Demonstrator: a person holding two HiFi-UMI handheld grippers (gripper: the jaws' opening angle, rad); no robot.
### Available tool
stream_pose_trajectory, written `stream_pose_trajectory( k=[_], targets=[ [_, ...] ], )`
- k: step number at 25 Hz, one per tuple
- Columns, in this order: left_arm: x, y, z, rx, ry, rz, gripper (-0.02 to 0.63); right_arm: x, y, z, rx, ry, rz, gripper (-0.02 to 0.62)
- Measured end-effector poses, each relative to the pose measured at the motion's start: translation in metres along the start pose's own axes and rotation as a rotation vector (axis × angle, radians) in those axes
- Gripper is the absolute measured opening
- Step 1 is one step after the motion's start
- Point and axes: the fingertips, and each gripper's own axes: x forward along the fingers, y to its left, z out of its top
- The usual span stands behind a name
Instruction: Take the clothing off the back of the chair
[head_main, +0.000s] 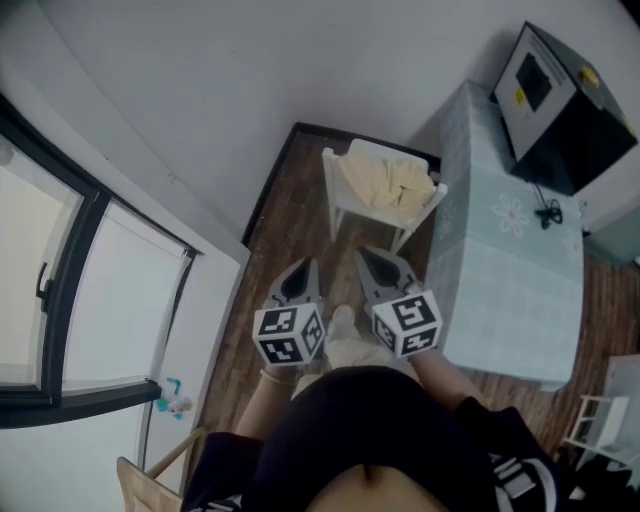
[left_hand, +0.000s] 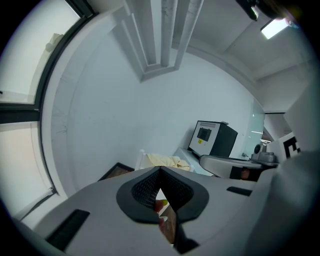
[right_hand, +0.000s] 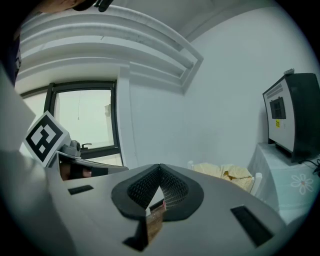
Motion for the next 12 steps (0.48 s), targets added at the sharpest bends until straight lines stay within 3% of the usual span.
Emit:
stream_pose_trajectory(
  k=[12],
  targets=[
    [0.082, 0.012, 0.038, 0.030, 0.031, -0.064, -0.003, 0.057, -0.065, 0.026, 0.027, -0.016, -0.102, 0.011]
  ],
)
